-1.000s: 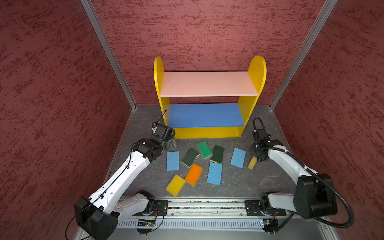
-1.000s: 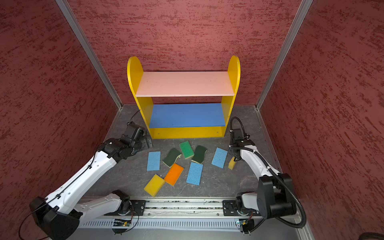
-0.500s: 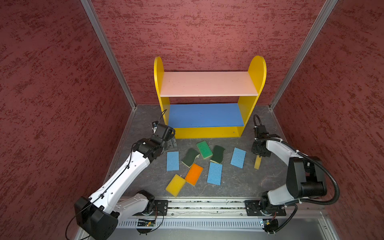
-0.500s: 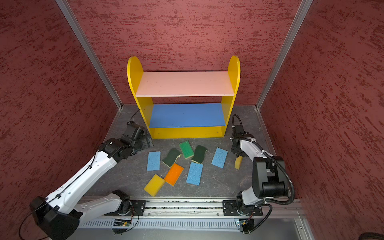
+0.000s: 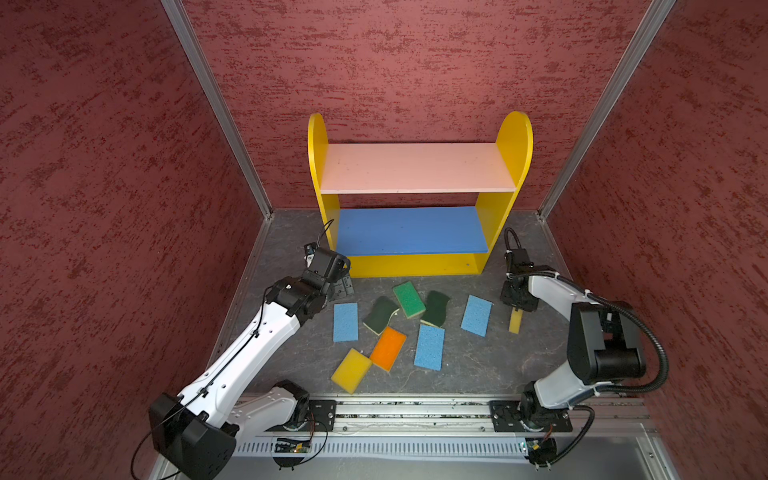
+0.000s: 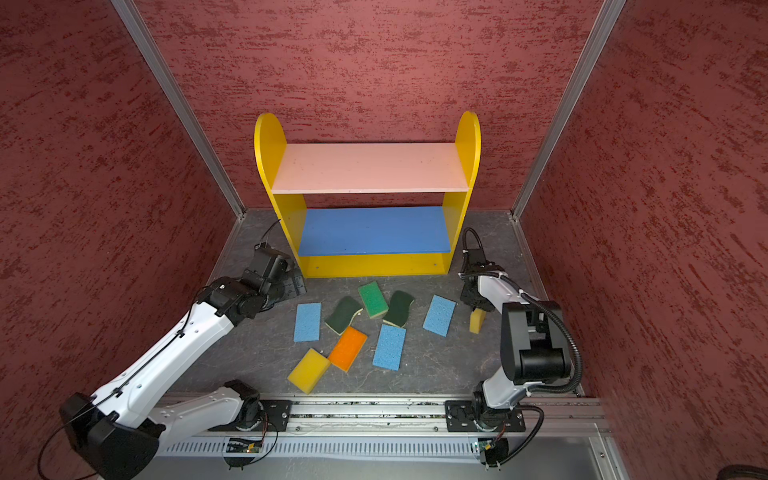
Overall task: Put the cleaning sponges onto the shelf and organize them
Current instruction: 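Lower the yellow sponge with the right gripper beside the blue sponge near the shelf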
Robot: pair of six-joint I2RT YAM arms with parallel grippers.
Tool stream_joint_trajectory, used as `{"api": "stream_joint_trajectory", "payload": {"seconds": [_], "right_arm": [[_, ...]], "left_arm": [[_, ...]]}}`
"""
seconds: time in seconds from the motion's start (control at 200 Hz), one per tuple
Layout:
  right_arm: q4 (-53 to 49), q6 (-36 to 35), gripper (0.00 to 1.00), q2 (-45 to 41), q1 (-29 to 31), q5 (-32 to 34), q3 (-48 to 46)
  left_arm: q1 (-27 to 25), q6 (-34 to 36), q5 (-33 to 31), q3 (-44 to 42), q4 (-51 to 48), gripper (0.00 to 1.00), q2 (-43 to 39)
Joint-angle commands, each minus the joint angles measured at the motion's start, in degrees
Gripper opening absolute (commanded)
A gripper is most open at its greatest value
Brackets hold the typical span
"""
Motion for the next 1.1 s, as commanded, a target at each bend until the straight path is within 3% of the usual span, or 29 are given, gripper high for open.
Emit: {"api": "stream_joint_trajectory", "payload": {"seconds": [0.0,0.06,0.2,0.611,0.827,1.092], "right_arm": [[-0.4,0.1,0.45,-1.8,-0.1,-0.6,2.1],[-0.6,-0.3,0.45,-2.2,0.1,-0.7,2.2],[-0.6,-1.1,0.35,-2.5,0.8,-1.6,1.8],[-1.5,-3.4,0.31,1.6,5.3,1.4,0.3],[-1.7,-2.8,0.47,2.5,8.1,2.7,0.0],[-3.1,-2.0,0.53,2.1,10.3,3.4,1.8]], "left_arm": [[-0.4,-0.9,-0.9,0.4,-0.7,0.95,-0.7],[-0.6,-1.0,-0.9,0.5,-0.8,0.94,-0.7],[-1.2,-1.4,-1.0,0.7,-0.9,0.94,-0.7],[-2.4,-2.4,-2.6,1.5,-3.1,0.94,-2.0],[-3.0,-2.9,-3.4,1.9,-4.3,0.94,-3.2],[-3.7,-3.4,-4.3,2.6,-5.8,0.94,-4.2]]}}
